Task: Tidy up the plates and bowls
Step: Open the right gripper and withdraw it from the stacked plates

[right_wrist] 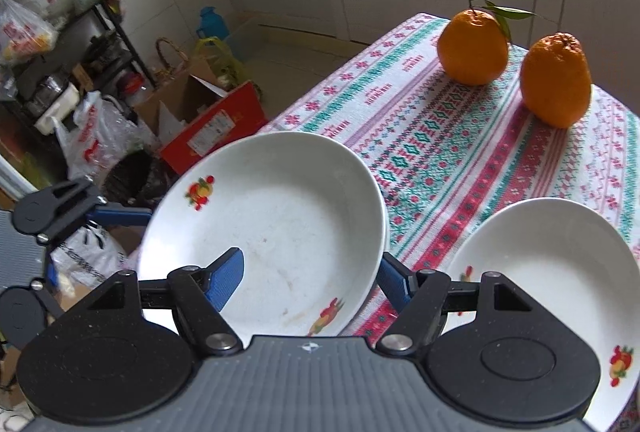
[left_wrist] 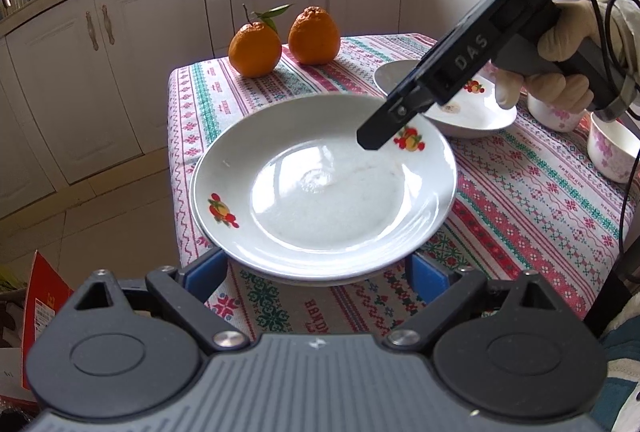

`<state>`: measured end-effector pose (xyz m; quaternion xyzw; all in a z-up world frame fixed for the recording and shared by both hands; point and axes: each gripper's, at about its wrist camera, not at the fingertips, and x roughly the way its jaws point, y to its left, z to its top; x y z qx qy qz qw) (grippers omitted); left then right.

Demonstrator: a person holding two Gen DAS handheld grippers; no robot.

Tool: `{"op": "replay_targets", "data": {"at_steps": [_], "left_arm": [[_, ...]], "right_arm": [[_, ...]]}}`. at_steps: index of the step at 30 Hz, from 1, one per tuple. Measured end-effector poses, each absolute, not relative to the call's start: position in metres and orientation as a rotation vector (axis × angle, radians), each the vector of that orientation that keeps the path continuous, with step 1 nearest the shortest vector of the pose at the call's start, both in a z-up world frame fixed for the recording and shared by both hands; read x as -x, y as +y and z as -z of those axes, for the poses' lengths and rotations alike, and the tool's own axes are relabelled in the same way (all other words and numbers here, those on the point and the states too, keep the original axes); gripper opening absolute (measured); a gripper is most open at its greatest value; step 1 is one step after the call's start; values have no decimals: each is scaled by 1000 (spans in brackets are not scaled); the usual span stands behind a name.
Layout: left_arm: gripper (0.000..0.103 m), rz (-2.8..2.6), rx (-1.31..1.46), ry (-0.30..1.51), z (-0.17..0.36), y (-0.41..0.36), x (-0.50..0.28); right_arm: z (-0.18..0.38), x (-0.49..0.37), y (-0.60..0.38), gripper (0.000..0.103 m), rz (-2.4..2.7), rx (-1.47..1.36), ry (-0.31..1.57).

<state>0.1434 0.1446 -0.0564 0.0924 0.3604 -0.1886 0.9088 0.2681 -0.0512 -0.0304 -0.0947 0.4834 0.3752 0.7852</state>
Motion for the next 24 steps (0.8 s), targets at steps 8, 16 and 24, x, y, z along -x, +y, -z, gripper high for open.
{"op": "replay_targets", "data": {"at_steps": [8, 16, 24], "left_arm": [[96, 394, -160, 730, 53, 148, -140], [98, 405, -152, 663, 37, 140, -121], [101, 422, -156, 568, 13, 121, -100]], "right_arm": [[26, -262, -58, 82, -787, 207, 1011], [6, -230, -79, 101, -724, 141, 906], [-3, -167, -111, 103, -565, 163, 719]]}}
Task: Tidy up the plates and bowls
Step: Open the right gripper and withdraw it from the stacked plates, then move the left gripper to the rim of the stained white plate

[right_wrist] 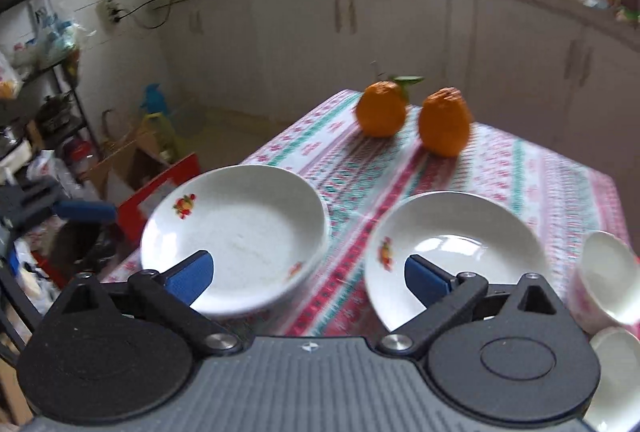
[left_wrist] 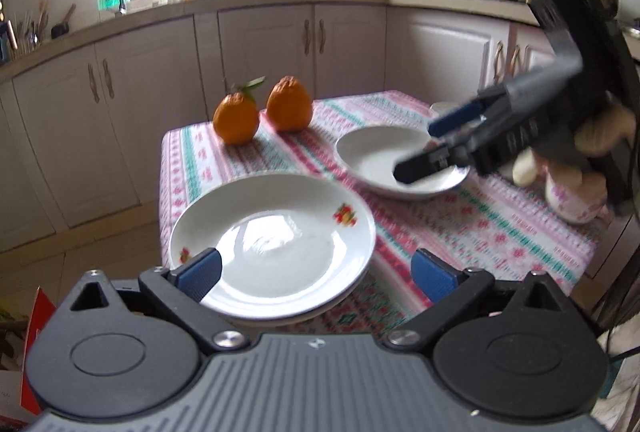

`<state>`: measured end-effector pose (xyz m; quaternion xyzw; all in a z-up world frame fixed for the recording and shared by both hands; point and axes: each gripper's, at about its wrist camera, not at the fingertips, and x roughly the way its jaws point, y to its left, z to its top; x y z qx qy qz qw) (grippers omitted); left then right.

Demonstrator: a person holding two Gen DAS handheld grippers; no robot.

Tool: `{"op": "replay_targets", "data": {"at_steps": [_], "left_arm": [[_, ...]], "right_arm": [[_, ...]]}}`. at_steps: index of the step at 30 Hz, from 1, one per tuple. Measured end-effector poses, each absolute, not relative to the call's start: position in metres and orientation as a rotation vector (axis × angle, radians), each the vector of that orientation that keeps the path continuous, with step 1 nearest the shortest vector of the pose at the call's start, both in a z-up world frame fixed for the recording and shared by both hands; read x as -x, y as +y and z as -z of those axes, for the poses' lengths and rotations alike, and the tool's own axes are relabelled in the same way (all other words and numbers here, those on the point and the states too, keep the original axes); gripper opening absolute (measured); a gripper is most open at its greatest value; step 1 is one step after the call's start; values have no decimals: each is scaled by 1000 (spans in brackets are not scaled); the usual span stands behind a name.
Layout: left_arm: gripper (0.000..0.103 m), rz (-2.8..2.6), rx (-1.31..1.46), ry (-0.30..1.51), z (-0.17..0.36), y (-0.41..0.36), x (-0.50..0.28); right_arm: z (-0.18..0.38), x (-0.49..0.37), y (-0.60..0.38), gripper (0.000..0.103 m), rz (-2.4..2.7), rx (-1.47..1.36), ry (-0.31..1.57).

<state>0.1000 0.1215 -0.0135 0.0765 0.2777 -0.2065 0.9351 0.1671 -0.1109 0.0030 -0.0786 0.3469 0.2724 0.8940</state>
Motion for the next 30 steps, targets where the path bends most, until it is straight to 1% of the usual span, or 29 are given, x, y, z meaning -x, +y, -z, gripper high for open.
{"op": "replay_targets", "data": {"at_steps": [4, 10, 15, 22, 25, 30], "left_arm": [[101, 455, -127, 548, 5, 112, -93], [102, 446, -161, 523, 2, 89, -81], [102, 388, -179, 497, -4, 76, -82], [102, 414, -130, 538, -11, 66, -112], [102, 439, -153, 562, -11, 57, -130], [102, 436, -219, 540, -10, 36, -163]], "right_arm": [[0, -143, -127, 103, -502, 157, 687], [16, -122, -140, 103, -420, 147, 688], [39, -113, -143, 103, -343, 246, 695], [70, -117, -156, 103, -278, 273, 733], [78, -123, -163, 103, -265, 244, 753], [85, -135, -175, 103, -268, 177, 780]]}}
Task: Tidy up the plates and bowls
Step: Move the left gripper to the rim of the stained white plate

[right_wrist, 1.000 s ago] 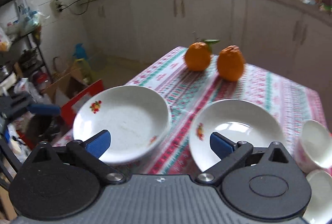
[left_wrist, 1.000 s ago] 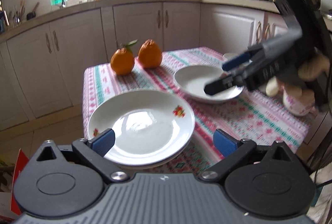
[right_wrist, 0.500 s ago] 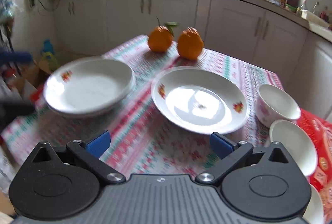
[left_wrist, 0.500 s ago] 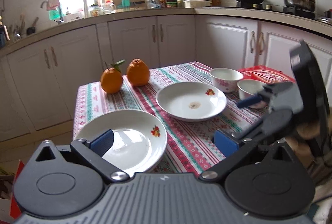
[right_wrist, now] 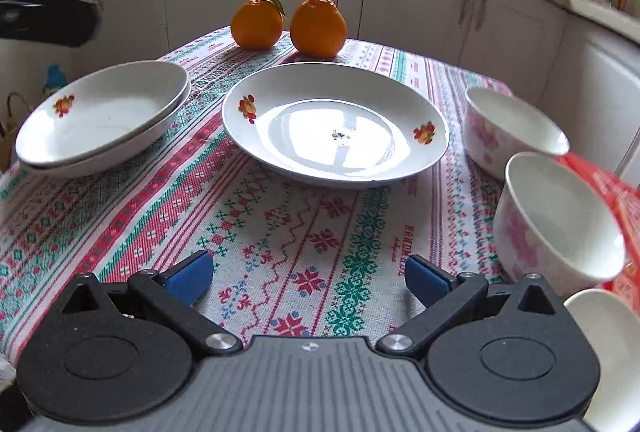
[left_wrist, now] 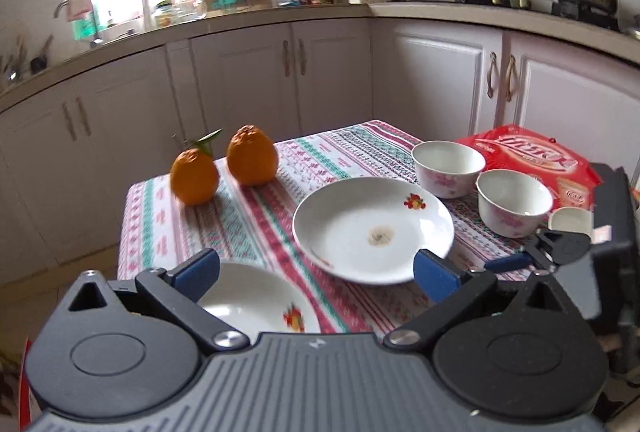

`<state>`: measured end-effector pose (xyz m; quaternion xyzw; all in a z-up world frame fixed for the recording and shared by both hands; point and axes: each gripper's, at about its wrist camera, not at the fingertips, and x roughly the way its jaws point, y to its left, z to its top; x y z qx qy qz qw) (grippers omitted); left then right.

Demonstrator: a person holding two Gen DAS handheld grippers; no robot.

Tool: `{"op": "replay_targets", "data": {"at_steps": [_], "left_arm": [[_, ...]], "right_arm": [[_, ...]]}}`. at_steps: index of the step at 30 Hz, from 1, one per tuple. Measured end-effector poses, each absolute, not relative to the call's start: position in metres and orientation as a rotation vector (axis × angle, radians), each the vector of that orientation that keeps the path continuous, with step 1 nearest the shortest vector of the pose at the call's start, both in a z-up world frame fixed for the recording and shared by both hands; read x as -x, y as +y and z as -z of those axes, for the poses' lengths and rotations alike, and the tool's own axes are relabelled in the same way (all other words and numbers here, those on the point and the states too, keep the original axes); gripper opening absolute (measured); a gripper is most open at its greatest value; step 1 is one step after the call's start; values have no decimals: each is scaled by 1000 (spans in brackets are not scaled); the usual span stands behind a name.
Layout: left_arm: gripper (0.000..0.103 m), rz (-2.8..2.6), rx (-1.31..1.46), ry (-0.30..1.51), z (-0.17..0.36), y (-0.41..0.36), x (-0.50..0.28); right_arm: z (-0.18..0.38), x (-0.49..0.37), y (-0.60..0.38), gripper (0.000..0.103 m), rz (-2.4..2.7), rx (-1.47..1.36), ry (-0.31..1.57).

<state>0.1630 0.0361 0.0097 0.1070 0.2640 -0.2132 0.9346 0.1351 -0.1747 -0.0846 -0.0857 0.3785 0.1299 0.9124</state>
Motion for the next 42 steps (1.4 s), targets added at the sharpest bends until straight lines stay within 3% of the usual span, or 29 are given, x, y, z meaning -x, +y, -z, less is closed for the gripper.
{"op": "replay_targets", "data": {"at_steps": [8, 21, 32, 42], "left_arm": [[102, 518, -311, 606, -2, 1, -230], [102, 634, -291, 959, 46, -36, -346], [102, 765, -253, 1098, 74, -49, -382], [102, 812, -296, 1093, 74, -49, -382]], "right_arm": [[89, -140, -178, 103, -263, 143, 759], [86, -166, -173, 103, -286, 153, 803], [88, -172, -174, 103, -292, 153, 800], [88, -179, -175, 103, -293, 153, 799]]}}
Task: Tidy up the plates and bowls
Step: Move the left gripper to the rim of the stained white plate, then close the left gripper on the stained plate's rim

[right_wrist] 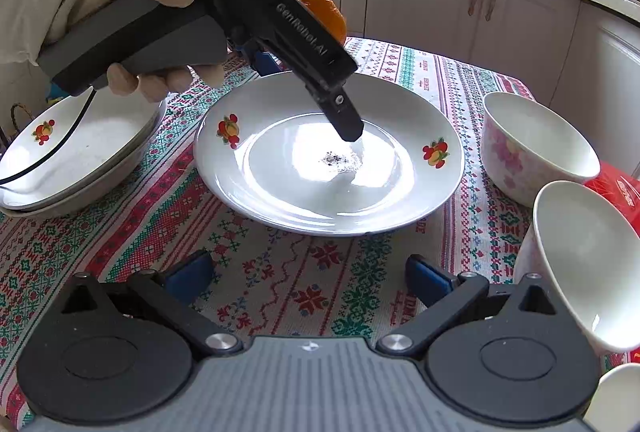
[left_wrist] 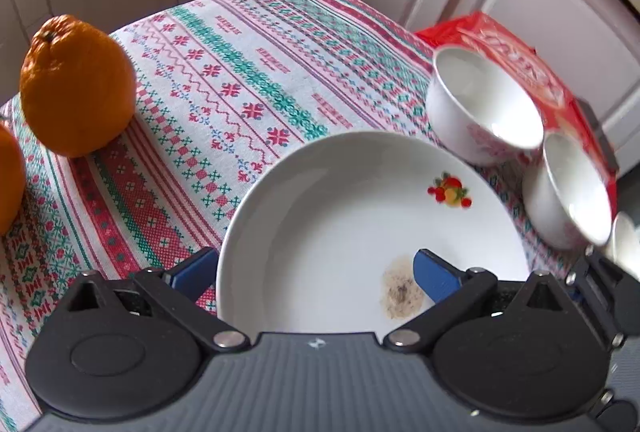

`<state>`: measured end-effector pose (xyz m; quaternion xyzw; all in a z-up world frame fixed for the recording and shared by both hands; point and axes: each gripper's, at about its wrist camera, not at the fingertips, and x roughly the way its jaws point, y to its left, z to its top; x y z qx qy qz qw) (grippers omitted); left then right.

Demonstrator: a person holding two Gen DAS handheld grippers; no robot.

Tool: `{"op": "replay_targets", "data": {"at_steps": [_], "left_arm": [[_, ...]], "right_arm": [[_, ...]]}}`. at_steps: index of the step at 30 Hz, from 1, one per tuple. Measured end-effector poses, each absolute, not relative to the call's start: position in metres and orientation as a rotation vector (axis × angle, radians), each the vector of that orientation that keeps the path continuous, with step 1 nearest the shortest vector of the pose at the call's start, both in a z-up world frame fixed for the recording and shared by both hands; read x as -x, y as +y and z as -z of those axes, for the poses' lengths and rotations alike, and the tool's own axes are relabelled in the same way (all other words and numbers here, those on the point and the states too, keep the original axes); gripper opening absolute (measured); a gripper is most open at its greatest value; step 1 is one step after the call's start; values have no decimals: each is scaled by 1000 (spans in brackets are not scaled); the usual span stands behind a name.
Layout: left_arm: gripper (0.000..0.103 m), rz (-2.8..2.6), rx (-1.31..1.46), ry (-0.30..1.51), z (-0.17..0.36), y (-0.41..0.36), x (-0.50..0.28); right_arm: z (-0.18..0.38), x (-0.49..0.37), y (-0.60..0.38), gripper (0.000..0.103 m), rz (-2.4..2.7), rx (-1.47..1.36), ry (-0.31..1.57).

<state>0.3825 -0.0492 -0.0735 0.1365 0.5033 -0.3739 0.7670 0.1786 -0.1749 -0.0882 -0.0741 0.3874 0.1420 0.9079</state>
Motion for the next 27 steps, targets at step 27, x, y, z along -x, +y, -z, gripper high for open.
{"op": "replay_targets", "data": {"at_steps": [27], "left_arm": [[96, 874, -379, 1147, 73, -68, -396]], "right_arm": [[83, -198, -177, 100, -280, 148, 775]]}}
